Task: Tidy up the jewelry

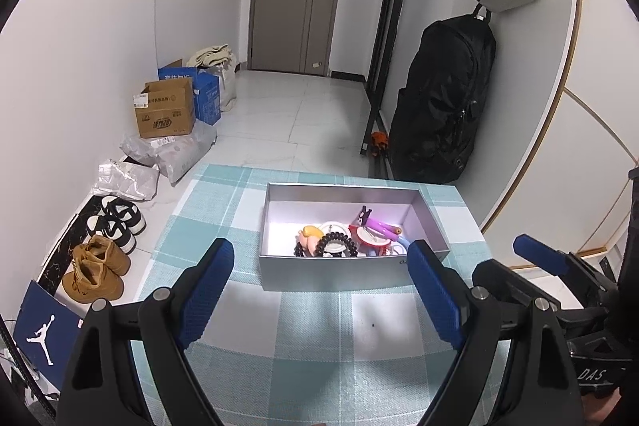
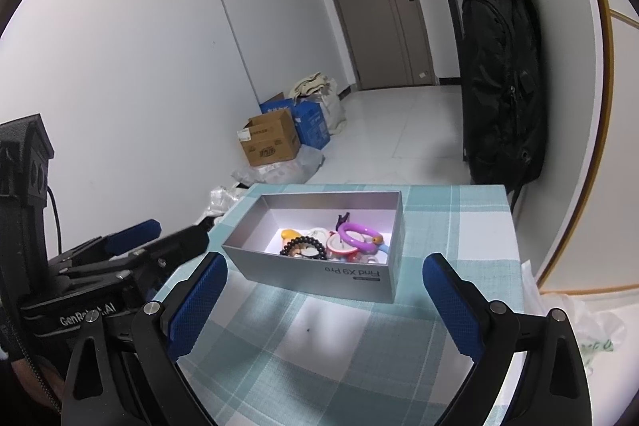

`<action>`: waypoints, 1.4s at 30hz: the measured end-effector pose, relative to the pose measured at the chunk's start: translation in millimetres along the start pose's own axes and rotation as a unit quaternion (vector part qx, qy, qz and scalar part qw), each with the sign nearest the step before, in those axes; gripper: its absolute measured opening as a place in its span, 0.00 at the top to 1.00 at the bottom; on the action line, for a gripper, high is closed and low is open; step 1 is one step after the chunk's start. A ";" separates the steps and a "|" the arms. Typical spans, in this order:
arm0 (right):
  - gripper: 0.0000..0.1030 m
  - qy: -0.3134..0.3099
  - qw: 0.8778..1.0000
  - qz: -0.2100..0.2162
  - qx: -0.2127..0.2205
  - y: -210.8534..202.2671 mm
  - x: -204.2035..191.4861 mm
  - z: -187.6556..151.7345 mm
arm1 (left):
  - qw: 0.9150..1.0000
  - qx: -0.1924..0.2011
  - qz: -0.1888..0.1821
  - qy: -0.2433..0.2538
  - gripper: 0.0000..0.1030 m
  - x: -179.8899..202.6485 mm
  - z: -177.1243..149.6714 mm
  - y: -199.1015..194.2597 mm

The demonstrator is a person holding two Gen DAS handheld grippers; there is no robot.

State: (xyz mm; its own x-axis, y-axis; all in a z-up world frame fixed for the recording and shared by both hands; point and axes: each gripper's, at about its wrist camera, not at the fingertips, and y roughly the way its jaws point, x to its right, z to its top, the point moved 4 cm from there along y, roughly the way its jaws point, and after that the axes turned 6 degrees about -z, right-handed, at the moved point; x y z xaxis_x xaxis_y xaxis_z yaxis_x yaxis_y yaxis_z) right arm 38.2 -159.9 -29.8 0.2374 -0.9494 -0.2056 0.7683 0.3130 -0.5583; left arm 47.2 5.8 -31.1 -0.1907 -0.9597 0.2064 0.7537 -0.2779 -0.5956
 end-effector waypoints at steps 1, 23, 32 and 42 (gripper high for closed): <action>0.04 0.000 1.000 0.000 0.000 -0.1 -0.5 -0.5 | 1.000 0.000 0.000 -0.001 0.17 -0.6 0.3 -0.1; 0.03 -0.010 1.000 -0.001 -0.010 7.6 -2.5 -3.3 | 1.000 0.006 -0.001 -0.010 0.17 -6.0 3.0 -1.8; 0.03 -0.012 1.000 -0.001 -0.012 9.1 -3.5 -4.4 | 1.000 0.006 -0.005 -0.011 0.17 -7.3 3.9 -1.0; 0.03 -0.009 1.000 0.000 -0.017 14.1 -3.6 -5.1 | 1.000 0.012 -0.007 -0.011 0.17 -8.6 5.1 -0.8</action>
